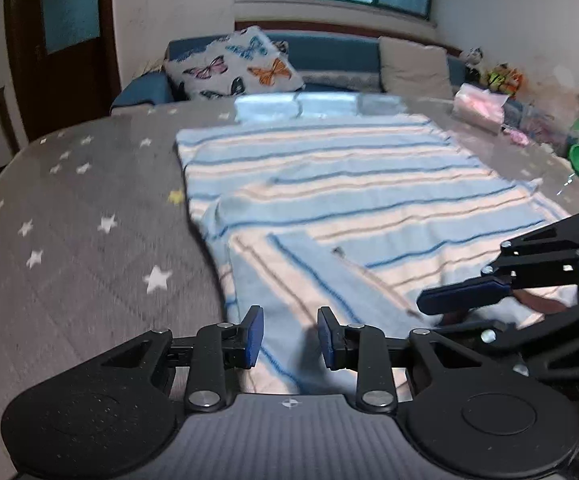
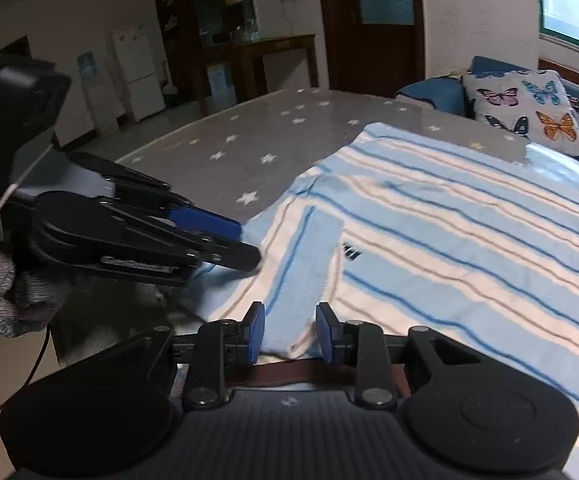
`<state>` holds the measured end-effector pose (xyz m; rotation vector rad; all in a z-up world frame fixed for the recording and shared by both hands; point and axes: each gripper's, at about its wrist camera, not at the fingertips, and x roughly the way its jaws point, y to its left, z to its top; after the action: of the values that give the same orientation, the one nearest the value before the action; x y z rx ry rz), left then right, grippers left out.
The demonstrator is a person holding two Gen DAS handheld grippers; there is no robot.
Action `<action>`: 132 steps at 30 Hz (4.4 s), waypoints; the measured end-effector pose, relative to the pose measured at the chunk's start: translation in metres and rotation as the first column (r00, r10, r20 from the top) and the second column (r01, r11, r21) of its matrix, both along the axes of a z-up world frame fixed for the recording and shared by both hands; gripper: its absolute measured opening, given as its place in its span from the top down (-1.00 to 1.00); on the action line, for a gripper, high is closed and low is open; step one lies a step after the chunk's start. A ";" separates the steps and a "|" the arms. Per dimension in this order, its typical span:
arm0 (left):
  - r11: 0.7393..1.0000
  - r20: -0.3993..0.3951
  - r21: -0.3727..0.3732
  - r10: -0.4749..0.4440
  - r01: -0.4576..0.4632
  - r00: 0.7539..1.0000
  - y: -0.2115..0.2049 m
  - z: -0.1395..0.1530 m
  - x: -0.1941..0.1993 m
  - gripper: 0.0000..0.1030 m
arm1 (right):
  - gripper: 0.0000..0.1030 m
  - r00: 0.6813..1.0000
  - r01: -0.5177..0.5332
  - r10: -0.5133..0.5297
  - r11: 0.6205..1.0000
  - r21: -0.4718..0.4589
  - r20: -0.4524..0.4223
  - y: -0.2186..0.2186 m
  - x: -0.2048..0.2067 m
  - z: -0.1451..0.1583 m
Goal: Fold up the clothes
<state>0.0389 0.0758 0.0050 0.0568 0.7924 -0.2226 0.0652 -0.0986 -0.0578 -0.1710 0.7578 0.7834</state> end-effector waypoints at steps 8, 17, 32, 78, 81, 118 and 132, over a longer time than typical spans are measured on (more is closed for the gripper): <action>1.000 0.024 0.006 0.015 -0.015 1.000 -0.002 0.003 -0.009 -0.23 | -0.01 0.999 0.039 -0.039 0.999 0.012 -0.003 -0.020 -0.010 -0.004; 0.999 0.092 0.022 0.044 -0.046 0.995 -0.015 0.015 -0.014 -1.00 | -0.51 0.937 0.340 -0.341 0.940 0.018 0.080 -0.118 -0.029 0.010; 1.000 0.099 0.001 0.014 -0.014 0.995 -0.056 0.020 -0.008 -1.00 | -0.29 0.641 0.761 -0.762 0.646 0.052 0.094 -0.273 -0.042 0.000; 0.994 0.011 0.007 -0.112 0.112 0.994 -0.121 -0.003 0.001 -1.00 | 0.71 0.877 0.476 -0.481 0.869 0.136 0.009 -0.181 -0.046 0.007; 0.995 0.013 0.001 -0.104 0.104 0.995 -0.119 -0.003 0.003 -1.00 | 0.70 0.852 0.522 -0.524 0.847 0.098 -0.005 -0.197 -0.044 0.001; 0.993 0.038 0.058 0.105 -0.107 0.994 -0.033 0.012 0.015 -1.00 | 0.57 0.852 0.524 -0.522 0.851 -0.036 0.048 -0.186 0.073 -0.009; 0.940 0.010 0.136 0.314 -0.312 0.949 0.014 -0.004 0.061 -1.00 | 0.25 0.865 0.501 -0.497 0.864 -0.048 0.067 -0.178 0.069 -0.010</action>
<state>0.0995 0.0893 0.0010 0.0567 0.8159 0.1340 0.1341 -0.2763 -0.0682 -0.0457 0.7346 0.2571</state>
